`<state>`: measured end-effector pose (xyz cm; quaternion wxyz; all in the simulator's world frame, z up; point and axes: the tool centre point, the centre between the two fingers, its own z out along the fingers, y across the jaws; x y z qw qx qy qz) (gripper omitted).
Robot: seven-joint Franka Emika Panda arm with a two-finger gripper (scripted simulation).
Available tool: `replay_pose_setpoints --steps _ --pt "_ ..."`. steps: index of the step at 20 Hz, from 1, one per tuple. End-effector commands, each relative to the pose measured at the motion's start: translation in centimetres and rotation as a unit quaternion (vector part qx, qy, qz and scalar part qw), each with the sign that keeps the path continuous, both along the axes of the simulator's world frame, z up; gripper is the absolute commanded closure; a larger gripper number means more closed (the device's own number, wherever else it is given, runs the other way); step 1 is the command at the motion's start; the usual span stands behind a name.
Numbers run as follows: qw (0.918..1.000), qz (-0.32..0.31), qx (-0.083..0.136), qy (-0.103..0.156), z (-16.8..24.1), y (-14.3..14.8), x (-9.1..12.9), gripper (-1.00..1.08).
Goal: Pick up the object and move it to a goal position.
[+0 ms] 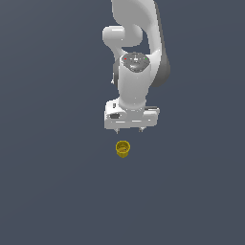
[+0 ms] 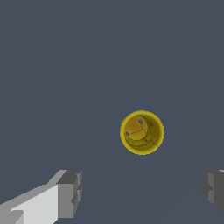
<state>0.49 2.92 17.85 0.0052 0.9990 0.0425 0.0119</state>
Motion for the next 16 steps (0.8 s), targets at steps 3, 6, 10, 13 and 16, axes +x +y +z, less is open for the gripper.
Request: replay_pose_setpoints --steps 3,6,10,13,16 --pt "1.0000 -0.002 0.000 0.000 0.05 -0.04 0.02 -0.92" --pt "0.9999 -0.015 0.003 -0.002 0.32 -0.25 0.13 -0.92" --pt "0.9995 -0.030 0.006 -0.005 0.60 -0.53 0.28 -0.92" --pt "0.9995 -0.030 0.006 -0.005 0.60 -0.52 0.27 -0.92" --pt "0.9995 -0.030 0.006 -0.005 0.65 -0.51 0.25 -0.92"
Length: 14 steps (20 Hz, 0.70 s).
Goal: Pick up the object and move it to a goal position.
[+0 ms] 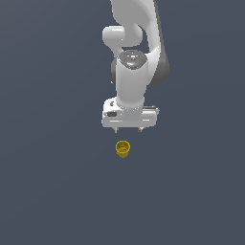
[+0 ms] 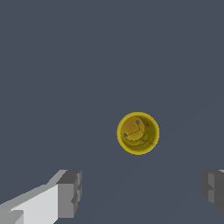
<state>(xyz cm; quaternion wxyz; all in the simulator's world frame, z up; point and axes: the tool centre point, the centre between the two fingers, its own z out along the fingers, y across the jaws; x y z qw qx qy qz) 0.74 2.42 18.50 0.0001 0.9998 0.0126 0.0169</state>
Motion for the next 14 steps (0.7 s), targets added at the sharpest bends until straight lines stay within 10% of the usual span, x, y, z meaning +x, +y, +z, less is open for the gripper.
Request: replay_pose_setpoints --steps 1,14 --pt "1.0000 0.001 0.000 0.000 -0.1 0.0 0.0 -0.92" --pt "0.9978 0.066 -0.003 0.010 -5.2 -1.3 1.2 -0.92"
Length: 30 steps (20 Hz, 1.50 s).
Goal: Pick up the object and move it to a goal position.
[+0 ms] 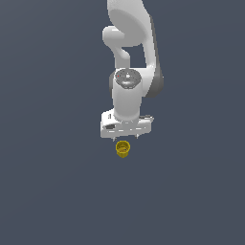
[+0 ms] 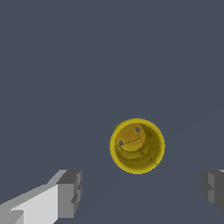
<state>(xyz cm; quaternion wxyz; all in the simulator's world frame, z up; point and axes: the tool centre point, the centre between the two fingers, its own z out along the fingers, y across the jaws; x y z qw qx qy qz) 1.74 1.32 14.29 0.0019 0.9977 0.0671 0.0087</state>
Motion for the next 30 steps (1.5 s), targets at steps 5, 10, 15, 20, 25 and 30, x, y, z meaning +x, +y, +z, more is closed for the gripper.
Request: replay_pose_setpoints --steps 5,10,15,20,25,30 --pt "0.9991 0.041 0.000 0.007 -3.4 -0.9 0.5 -0.92" --pt "0.9984 0.056 0.001 0.009 -4.5 -1.1 0.6 -0.92" --pt "0.9985 0.055 0.001 0.009 -4.7 -1.2 0.6 -0.92" --pt "0.9984 0.055 0.001 0.009 -6.5 -1.1 0.5 -0.92" --pt "0.9984 0.057 0.001 0.009 -9.0 -1.1 0.5 -0.92" --pt "0.9983 0.057 0.001 0.009 -9.6 -1.2 0.6 -0.92"
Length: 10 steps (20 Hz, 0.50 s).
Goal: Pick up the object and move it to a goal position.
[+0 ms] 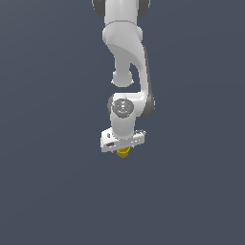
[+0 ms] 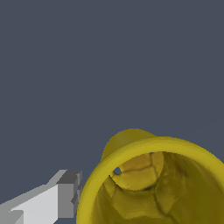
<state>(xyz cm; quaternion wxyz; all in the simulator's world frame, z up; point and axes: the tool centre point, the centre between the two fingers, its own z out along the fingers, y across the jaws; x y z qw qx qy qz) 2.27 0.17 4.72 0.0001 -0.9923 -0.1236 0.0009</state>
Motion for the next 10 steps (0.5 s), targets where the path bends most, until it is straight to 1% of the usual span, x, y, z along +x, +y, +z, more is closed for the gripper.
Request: replay_pose_setpoints --steps 1,10 --pt "1.0000 0.000 0.000 -0.001 -0.07 0.00 0.09 1.08" --pt "1.0000 0.000 0.000 -0.001 -0.07 0.00 0.09 1.08"
